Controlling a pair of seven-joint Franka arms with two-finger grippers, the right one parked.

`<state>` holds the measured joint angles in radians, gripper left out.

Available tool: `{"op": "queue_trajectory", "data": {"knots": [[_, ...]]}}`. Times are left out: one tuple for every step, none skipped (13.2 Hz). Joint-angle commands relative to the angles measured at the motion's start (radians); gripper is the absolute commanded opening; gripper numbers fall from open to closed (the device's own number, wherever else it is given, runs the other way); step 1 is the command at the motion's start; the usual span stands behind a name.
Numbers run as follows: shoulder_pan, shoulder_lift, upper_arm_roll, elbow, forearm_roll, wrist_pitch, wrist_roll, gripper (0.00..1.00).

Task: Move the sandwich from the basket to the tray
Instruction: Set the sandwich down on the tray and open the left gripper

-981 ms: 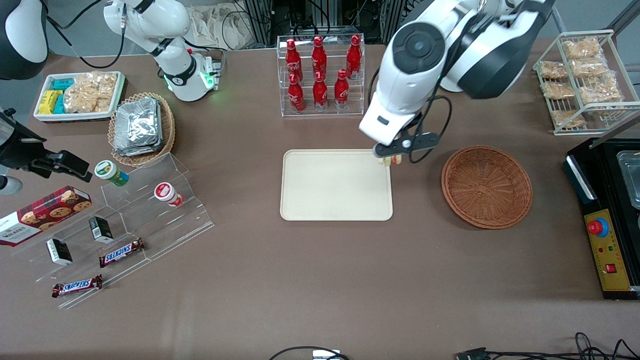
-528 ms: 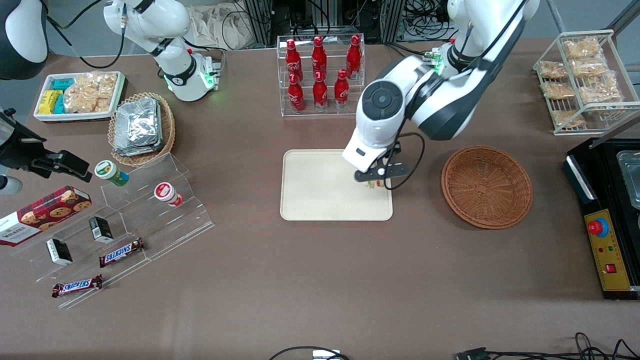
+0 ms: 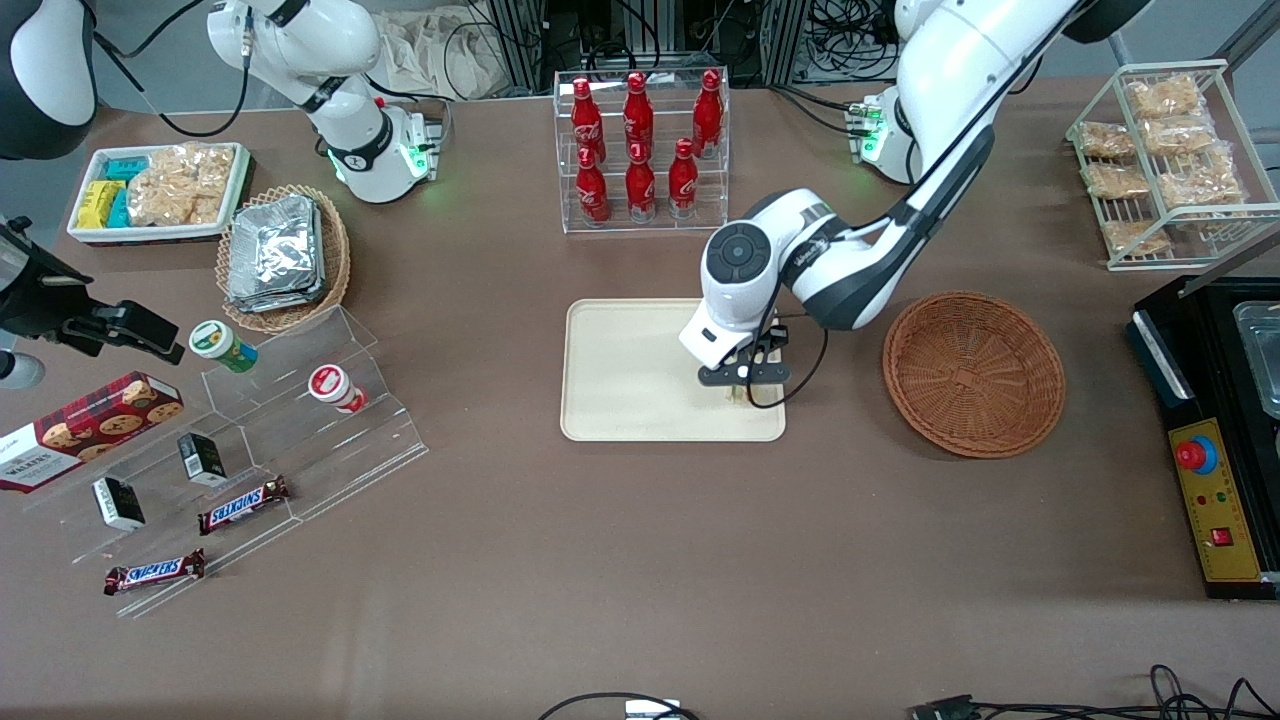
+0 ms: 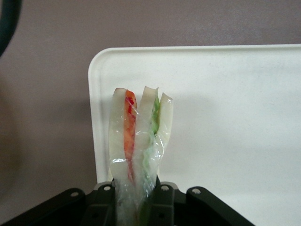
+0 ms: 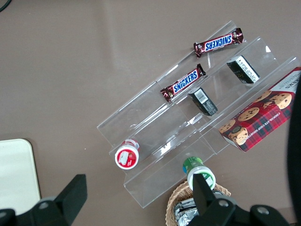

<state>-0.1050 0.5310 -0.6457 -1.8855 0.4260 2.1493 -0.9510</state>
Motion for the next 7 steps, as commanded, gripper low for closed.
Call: {"op": "queue_trajectory", "data": {"knots": [[0.005, 0.047, 0.014, 0.008, 0.056, 0.05, -0.055, 0.22], [0.008, 0.056, 0.015, 0.008, 0.056, 0.07, -0.071, 0.22], [0.01, 0.064, 0.018, 0.008, 0.056, 0.081, -0.084, 0.22], [0.008, 0.072, 0.027, 0.009, 0.056, 0.083, -0.088, 0.22], [0.008, 0.073, 0.029, 0.011, 0.056, 0.087, -0.094, 0.33], [0.01, 0.076, 0.029, 0.011, 0.054, 0.087, -0.11, 0.62], [0.01, 0.076, 0.029, 0.012, 0.054, 0.087, -0.121, 1.0]]}}
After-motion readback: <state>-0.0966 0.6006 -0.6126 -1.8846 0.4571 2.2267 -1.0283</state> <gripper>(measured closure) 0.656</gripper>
